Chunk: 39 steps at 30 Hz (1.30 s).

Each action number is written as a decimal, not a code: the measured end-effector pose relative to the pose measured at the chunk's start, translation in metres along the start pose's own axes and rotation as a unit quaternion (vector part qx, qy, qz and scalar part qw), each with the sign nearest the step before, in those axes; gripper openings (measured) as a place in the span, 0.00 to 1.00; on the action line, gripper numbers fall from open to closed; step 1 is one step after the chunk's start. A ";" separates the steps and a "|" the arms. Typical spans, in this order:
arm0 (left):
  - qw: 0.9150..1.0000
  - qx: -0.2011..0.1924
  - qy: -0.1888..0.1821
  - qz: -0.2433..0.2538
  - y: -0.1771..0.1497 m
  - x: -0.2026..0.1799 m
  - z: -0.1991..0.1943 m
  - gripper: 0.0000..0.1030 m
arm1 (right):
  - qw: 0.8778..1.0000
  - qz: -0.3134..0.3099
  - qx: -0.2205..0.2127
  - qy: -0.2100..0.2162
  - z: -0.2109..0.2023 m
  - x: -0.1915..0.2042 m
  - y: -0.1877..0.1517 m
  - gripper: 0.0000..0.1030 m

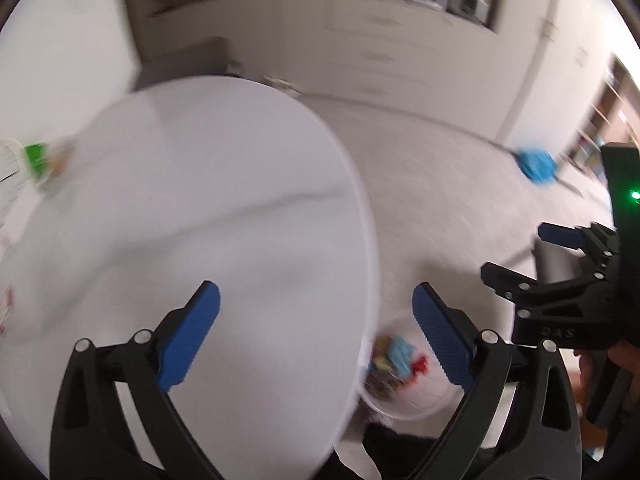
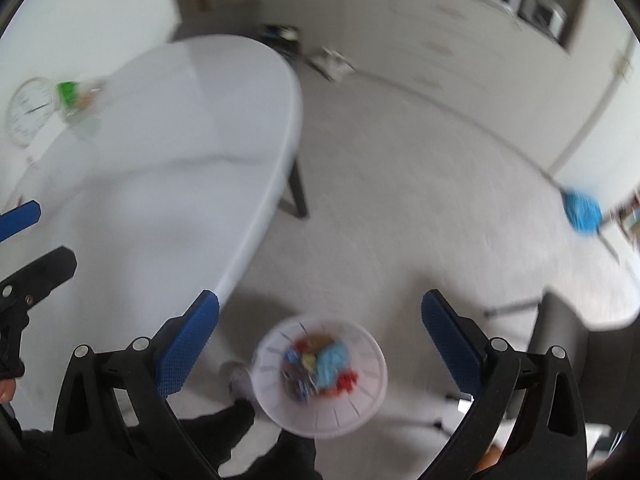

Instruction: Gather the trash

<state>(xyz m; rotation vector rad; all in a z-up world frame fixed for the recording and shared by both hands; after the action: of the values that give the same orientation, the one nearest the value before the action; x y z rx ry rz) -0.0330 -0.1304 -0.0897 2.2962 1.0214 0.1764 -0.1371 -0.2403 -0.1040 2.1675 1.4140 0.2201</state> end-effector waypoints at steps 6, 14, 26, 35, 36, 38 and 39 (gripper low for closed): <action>0.991 -0.066 0.083 -0.079 0.003 0.069 -0.072 0.92 | 0.996 -0.049 -0.055 0.045 -0.038 0.065 0.044 0.97; 0.970 -0.118 0.163 -0.137 -0.014 0.120 -0.140 0.92 | 0.986 -0.086 -0.110 0.093 -0.085 0.111 0.069 0.98; 0.955 -0.134 0.178 -0.194 -0.032 0.149 -0.159 0.92 | 0.979 -0.117 -0.133 0.105 -0.104 0.132 0.081 0.98; 0.958 -0.128 0.170 -0.194 -0.030 0.148 -0.152 0.92 | 0.980 -0.111 -0.130 0.104 -0.103 0.137 0.082 0.98; 0.958 -0.127 0.169 -0.194 -0.029 0.148 -0.152 0.92 | 0.980 -0.110 -0.130 0.105 -0.103 0.138 0.080 0.98; 0.959 -0.126 0.166 -0.193 -0.029 0.149 -0.150 0.92 | 0.980 -0.110 -0.129 0.106 -0.103 0.139 0.080 0.98; 0.959 -0.126 0.166 -0.192 -0.029 0.148 -0.150 0.92 | 0.980 -0.110 -0.129 0.106 -0.103 0.139 0.080 0.98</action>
<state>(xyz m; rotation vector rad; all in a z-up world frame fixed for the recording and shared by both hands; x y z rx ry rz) -0.0015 0.0618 -0.0040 1.8341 1.4994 0.5120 -0.0553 -0.1058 0.0032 1.8039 1.6297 0.5338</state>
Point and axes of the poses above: each gripper's, at about its wrist camera, not at the fingertips, and z roughly the way its jaws point, x to its left, y to its top, the point moved 6 cm from there along z, roughly the way its jaws point, and after that the axes turned 9 degrees about -y, right-handed, at the moved point
